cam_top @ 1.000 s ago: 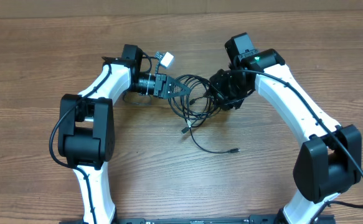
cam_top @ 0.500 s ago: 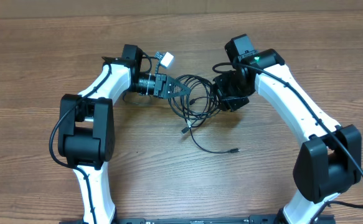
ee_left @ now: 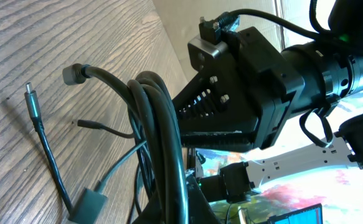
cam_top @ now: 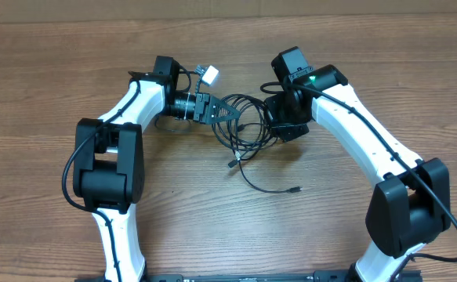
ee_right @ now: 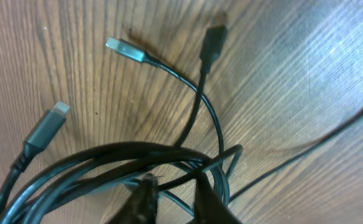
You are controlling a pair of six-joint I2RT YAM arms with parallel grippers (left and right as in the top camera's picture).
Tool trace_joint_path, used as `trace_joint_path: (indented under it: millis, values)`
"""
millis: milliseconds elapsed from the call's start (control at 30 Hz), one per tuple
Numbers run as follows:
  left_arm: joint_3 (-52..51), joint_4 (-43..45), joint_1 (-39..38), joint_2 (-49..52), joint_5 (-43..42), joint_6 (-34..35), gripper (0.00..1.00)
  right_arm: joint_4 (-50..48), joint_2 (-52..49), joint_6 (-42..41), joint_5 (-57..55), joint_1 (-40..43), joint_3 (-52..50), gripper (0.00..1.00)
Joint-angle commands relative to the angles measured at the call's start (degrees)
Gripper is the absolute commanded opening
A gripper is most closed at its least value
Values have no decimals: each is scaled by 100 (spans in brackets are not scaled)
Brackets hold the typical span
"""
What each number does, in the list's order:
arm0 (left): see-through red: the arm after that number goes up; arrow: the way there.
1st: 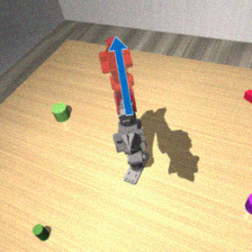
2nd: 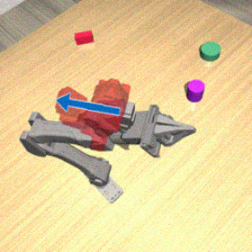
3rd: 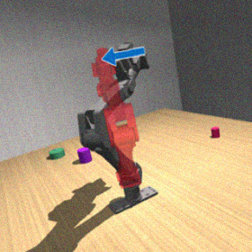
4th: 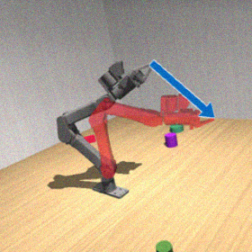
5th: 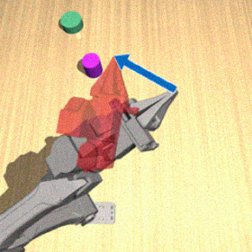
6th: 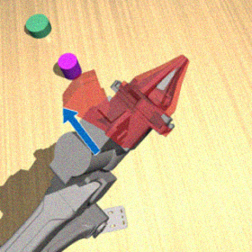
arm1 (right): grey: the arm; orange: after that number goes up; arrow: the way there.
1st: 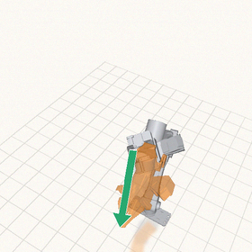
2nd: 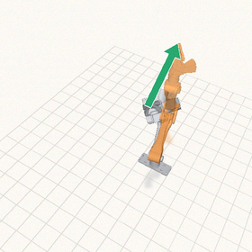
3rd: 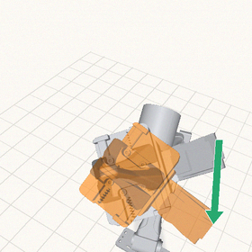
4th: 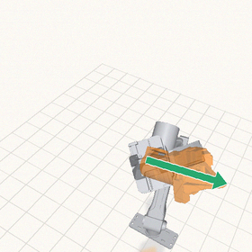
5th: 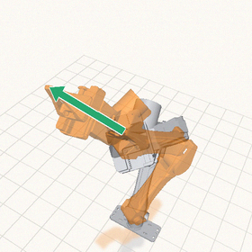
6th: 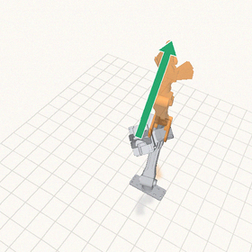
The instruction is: Untangle cables
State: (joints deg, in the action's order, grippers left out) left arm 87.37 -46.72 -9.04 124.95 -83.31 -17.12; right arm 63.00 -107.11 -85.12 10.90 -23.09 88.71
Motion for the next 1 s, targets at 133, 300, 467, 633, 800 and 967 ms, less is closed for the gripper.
trace_joint_path:
  millis: [133,300,467,633,800,967]
  values:
    - [140,-2,-42,-24,-92,-85,4,-107,48,181,-236,-15,-299,4]
    - [140,-2,-42,-24,-68,-85,4,-275,48,1438,-166,11,-299,4]
    - [140,0,-42,-24,-68,-85,4,-210,48,1620,216,129,-299,21]
    - [140,-2,-44,-24,-68,-85,4,-452,48,1587,424,146,-299,34]
    - [140,-2,-42,-24,-70,-83,4,-463,48,791,417,61,-299,41]
    - [140,-4,-44,-24,-72,-42,4,-463,48,-186,289,-87,-299,43]
